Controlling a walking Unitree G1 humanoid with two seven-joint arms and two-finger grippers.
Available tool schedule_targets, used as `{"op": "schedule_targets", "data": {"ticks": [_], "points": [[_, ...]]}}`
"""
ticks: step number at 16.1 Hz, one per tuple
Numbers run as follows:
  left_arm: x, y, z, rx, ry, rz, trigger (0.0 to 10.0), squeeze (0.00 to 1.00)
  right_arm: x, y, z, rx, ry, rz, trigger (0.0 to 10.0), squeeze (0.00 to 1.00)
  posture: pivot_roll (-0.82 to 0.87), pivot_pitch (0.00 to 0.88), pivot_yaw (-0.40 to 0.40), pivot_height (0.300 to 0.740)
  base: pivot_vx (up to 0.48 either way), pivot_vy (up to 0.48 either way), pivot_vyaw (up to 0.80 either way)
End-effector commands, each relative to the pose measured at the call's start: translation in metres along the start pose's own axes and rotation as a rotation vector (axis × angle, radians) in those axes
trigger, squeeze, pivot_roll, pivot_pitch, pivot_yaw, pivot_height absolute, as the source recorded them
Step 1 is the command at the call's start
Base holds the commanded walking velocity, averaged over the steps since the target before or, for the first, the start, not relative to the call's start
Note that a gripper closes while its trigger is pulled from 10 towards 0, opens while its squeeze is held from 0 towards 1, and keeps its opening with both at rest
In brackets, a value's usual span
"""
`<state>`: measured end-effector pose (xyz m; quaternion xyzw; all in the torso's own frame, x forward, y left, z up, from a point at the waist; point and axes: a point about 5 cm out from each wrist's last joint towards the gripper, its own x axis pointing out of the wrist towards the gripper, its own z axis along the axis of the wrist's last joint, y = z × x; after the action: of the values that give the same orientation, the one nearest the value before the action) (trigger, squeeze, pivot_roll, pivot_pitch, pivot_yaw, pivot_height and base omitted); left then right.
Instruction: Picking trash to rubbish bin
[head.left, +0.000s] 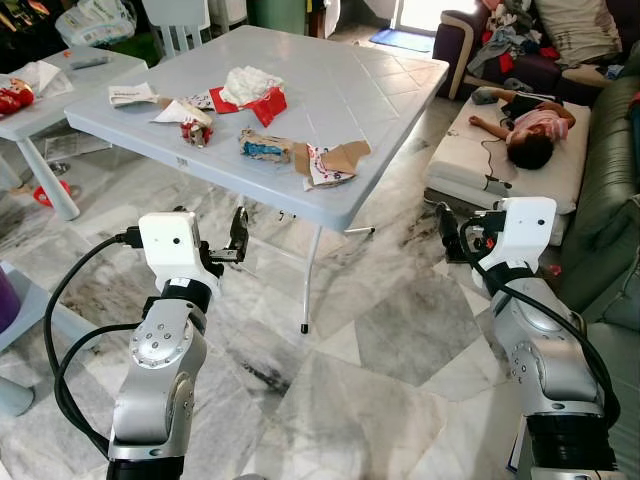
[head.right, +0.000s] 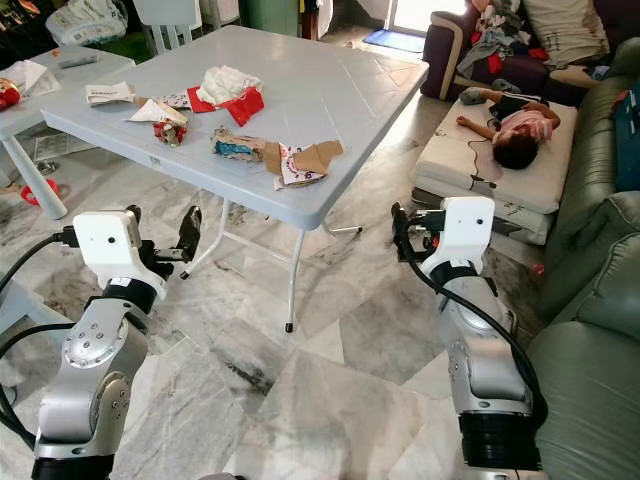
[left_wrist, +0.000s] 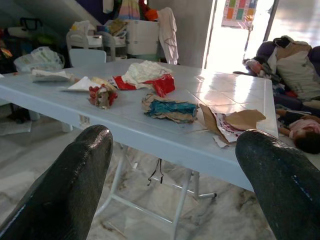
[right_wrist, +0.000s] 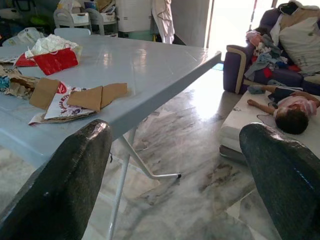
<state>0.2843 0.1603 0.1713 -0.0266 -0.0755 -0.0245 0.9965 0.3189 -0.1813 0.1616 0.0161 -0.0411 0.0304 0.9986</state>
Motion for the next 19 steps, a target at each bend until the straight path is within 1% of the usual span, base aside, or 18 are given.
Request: {"op": "schedule_targets", "data": {"ticks": [1, 6, 9, 13, 19], "points": [[0.0003, -0.0036, 0.0052, 0.002, -0.016, -0.004, 10.0, 0.0, 0.0011, -0.0001, 0.0063, -0.002, -0.016, 0.008, 10.0, 0.0, 0.13, 0.111, -0.044, 0.74, 0.0, 0.0, 0.0], [0.0028, -0.003, 0.0052, 0.004, -0.009, 0.008, 10.0, 0.0, 0.002, 0.0061, 0.0075, -0.02, -0.018, 0.043, 10.0, 0.0, 0.14, 0.116, -0.046, 0.74, 0.0, 0.0, 0.0], [0.0029, -0.0028, 0.0055, -0.001, -0.009, 0.017, 10.0, 0.0, 0.0025, 0.0068, 0.007, -0.006, -0.016, 0.04, 10.0, 0.0, 0.14, 0.117, -0.046, 0.74, 0.0, 0.0, 0.0], [0.0028, -0.0047, 0.0045, -0.02, -0.004, 0.001, 10.0, 0.0, 0.0032, 0.005, 0.0064, 0.001, -0.013, 0.033, 10.0, 0.0, 0.14, 0.117, -0.046, 0.74, 0.0, 0.0, 0.0], [0.0036, -0.0042, 0.006, -0.03, -0.006, -0.002, 10.0, 0.0, 0.0044, 0.0094, 0.0084, -0.003, -0.021, 0.056, 10.0, 0.0, 0.14, 0.118, -0.048, 0.74, 0.277, 0.0, 0.0]]}}
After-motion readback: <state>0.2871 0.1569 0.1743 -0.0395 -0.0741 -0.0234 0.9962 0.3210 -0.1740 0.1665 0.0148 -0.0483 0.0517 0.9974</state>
